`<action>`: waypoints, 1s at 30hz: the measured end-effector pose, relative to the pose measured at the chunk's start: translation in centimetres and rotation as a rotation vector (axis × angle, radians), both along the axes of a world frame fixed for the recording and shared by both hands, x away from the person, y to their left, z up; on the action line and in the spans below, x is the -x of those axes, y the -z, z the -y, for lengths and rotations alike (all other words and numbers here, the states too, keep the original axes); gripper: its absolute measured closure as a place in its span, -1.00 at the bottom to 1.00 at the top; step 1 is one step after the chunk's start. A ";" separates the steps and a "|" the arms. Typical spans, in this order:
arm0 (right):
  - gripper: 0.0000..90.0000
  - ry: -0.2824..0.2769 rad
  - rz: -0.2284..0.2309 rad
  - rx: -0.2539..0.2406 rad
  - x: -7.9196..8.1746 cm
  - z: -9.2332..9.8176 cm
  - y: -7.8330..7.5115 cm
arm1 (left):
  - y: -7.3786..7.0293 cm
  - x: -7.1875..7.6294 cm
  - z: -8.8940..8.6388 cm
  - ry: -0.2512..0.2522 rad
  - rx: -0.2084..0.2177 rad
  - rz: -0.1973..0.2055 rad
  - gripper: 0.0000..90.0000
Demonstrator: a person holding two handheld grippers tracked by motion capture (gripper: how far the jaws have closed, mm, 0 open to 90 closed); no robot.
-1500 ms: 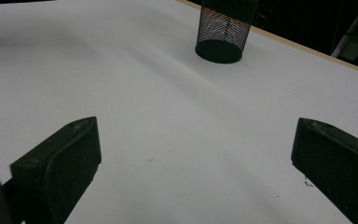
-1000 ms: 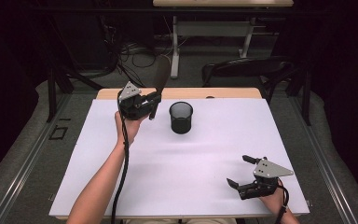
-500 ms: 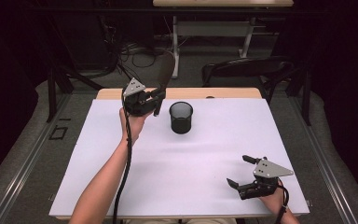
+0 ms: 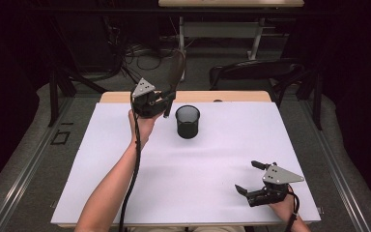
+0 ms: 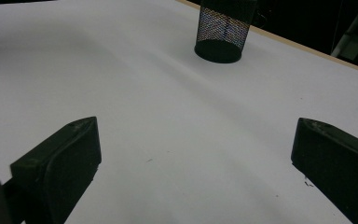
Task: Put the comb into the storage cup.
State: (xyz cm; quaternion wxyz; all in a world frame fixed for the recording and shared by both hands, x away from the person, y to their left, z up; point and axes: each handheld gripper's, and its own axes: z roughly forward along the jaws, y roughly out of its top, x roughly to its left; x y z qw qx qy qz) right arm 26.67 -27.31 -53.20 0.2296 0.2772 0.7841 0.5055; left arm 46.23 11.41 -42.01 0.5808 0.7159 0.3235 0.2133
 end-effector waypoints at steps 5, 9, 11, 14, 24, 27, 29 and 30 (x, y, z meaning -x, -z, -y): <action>-0.98 0.000 0.000 -0.001 0.0 0.0 0.0 | 0.0 -0.2 0.4 -0.002 0.007 0.006 0.61; -0.98 -0.001 -0.002 -0.002 0.0 0.0 0.0 | 0.0 -0.3 0.9 -0.002 0.013 0.005 0.61; -0.98 0.000 -0.002 -0.002 0.0 0.0 0.0 | 0.0 -0.4 1.1 0.004 0.012 0.003 0.61; -0.98 -0.001 -0.002 -0.002 0.0 0.0 0.0 | 0.1 -0.4 1.4 0.005 0.017 0.007 0.61; -0.98 0.000 0.003 0.001 0.0 0.1 0.0 | 0.4 -0.8 2.4 0.006 0.035 0.000 0.61; -0.97 0.000 0.002 0.001 0.0 0.0 0.0 | 0.5 -0.8 2.6 0.006 0.036 0.001 0.61; -0.98 -0.001 0.002 0.003 0.0 0.0 0.0 | 0.6 -0.8 2.7 0.007 0.045 -0.004 0.61; -0.98 -0.001 0.001 0.003 0.0 0.0 0.0 | 0.7 -0.9 2.8 0.007 0.046 -0.005 0.61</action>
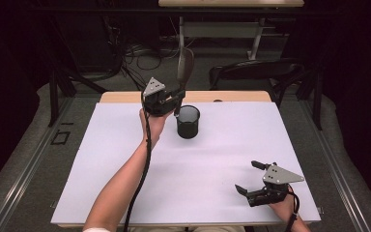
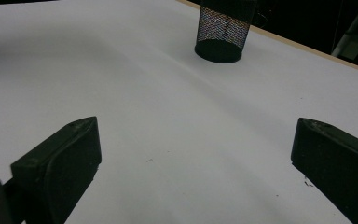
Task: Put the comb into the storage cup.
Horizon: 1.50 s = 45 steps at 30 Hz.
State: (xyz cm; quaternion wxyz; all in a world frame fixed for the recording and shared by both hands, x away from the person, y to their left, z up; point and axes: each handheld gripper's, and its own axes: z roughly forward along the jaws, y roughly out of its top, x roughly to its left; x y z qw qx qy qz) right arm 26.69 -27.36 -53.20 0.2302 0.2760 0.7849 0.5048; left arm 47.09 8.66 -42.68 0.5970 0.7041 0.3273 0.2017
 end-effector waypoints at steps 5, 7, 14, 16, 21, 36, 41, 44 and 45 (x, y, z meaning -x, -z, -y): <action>-0.97 -0.001 -0.003 -0.001 0.0 0.0 0.0 | 0.2 -0.1 0.3 -0.004 0.007 0.003 0.61; -0.97 -0.001 -0.002 -0.002 0.0 0.0 0.0 | 0.3 -0.2 0.4 -0.007 0.009 0.006 0.61; -0.97 -0.002 -0.004 -0.002 0.0 0.0 0.0 | 0.7 -0.5 0.8 -0.014 0.009 0.005 0.61; -0.97 -0.002 -0.006 -0.001 0.0 0.0 0.0 | 0.9 -0.6 1.0 -0.015 0.010 0.008 0.61; -0.97 -0.002 -0.007 -0.003 0.0 0.0 0.0 | 1.1 -0.8 1.2 -0.003 0.030 0.022 0.61; -0.97 -0.004 -0.006 -0.006 0.0 0.0 0.0 | 2.0 -1.3 1.6 -0.021 0.057 0.035 0.61; -0.97 -0.004 0.001 -0.003 0.0 0.0 0.0 | 2.6 -1.5 1.8 -0.033 0.081 0.041 0.61; -0.97 -0.004 -0.004 -0.003 0.0 0.0 0.0 | 2.9 -1.6 1.9 -0.039 0.082 0.051 0.61; -0.97 -0.004 -0.006 -0.005 0.0 0.0 0.0 | 3.1 -1.6 1.9 -0.033 0.082 0.055 0.61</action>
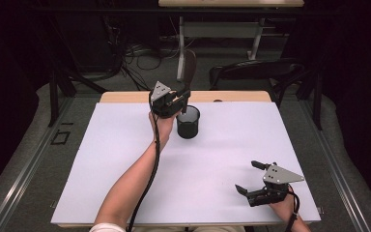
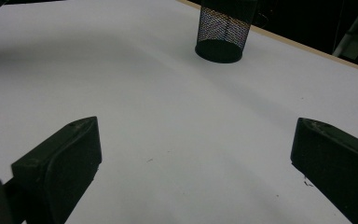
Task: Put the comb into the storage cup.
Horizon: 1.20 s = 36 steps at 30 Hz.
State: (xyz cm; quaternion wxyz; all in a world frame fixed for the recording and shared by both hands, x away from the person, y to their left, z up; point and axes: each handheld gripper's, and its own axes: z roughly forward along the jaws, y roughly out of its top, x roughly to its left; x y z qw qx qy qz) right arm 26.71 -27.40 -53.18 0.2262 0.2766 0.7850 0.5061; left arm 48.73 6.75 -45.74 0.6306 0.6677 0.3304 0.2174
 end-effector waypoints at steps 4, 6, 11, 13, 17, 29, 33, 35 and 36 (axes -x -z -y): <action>-0.97 -0.001 0.002 0.001 0.0 0.0 0.0 | 0.5 0.0 0.3 -0.010 -0.003 0.025 0.61; -0.97 -0.001 0.004 0.000 0.0 0.0 0.0 | 0.7 0.0 0.4 -0.014 -0.016 0.027 0.61; -0.97 -0.001 0.002 -0.001 0.0 0.0 0.0 | 1.4 0.0 0.4 -0.017 -0.001 0.028 0.61; -0.97 -0.001 -0.002 -0.003 0.0 0.0 0.0 | 1.6 -0.1 0.5 -0.022 0.004 0.023 0.61; -0.97 0.000 -0.004 -0.004 0.0 0.0 0.0 | 2.0 -0.1 0.5 -0.024 0.000 0.014 0.61; -0.97 -0.003 -0.005 -0.002 0.0 0.0 0.0 | 2.8 0.0 1.0 -0.009 -0.011 -0.007 0.61; -0.97 -0.003 -0.007 -0.001 0.0 -0.1 0.0 | 3.0 0.0 1.0 -0.010 -0.013 -0.011 0.61; -0.97 -0.005 -0.006 0.000 0.0 -0.1 0.0 | 3.2 -0.1 1.0 0.001 -0.013 -0.025 0.61; -0.97 -0.004 -0.007 -0.001 0.0 -0.1 0.0 | 3.3 -0.1 1.0 0.000 -0.016 -0.029 0.61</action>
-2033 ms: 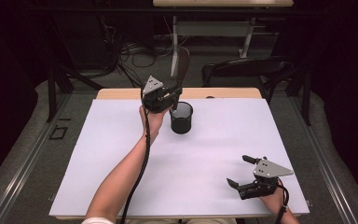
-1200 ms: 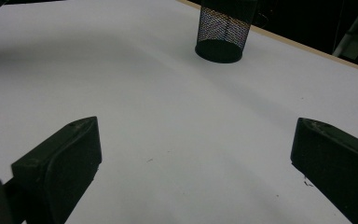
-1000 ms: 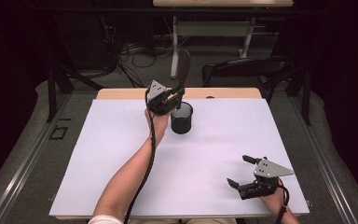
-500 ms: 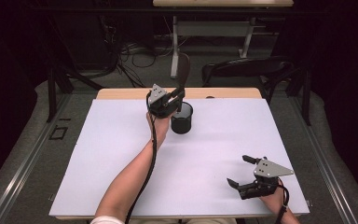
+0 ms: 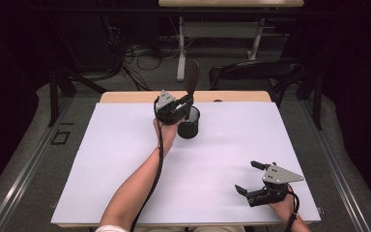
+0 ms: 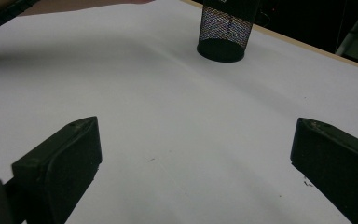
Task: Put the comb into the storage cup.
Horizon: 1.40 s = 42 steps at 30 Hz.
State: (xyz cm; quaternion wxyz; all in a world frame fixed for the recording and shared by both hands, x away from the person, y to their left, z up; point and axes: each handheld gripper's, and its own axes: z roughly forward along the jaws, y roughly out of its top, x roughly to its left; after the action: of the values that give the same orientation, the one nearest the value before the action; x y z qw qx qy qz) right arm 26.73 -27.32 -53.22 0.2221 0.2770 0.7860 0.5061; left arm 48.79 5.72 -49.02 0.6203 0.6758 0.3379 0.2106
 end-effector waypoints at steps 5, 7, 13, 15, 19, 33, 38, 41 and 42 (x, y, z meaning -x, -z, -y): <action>-0.97 -0.002 -0.001 0.003 0.0 0.0 0.0 | 0.3 0.1 0.2 -0.001 -0.017 -0.002 0.61; -0.97 -0.002 -0.001 0.007 0.0 0.0 0.0 | 0.4 0.0 0.2 -0.001 -0.009 -0.003 0.61; -0.97 0.000 -0.003 0.000 0.0 0.0 0.0 | 0.8 0.0 0.4 -0.013 -0.031 -0.011 0.61; -0.97 -0.001 -0.001 0.000 0.0 0.0 0.0 | 0.9 0.0 0.4 -0.018 -0.030 -0.013 0.61; -0.97 -0.001 -0.003 0.000 0.0 0.0 0.0 | 1.0 0.0 0.5 -0.018 -0.034 -0.015 0.61; -0.97 -0.002 -0.001 0.002 0.0 0.0 0.0 | 1.7 0.2 0.6 -0.019 -0.070 -0.025 0.61; -0.97 0.001 -0.003 0.000 0.0 0.1 0.0 | 1.9 0.2 0.6 -0.023 -0.075 -0.030 0.61; -0.97 -0.002 -0.001 0.001 0.0 0.0 0.0 | 2.0 0.2 0.7 -0.024 -0.078 -0.034 0.61; -0.97 -0.002 -0.002 0.001 0.0 0.0 0.0 | 2.1 0.2 0.7 -0.025 -0.082 -0.033 0.61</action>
State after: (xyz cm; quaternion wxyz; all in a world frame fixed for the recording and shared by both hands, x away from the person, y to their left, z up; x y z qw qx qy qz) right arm 26.74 -27.32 -53.23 0.2208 0.2764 0.7867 0.5059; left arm 48.55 4.97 -51.08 0.5837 0.6998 0.3474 0.2210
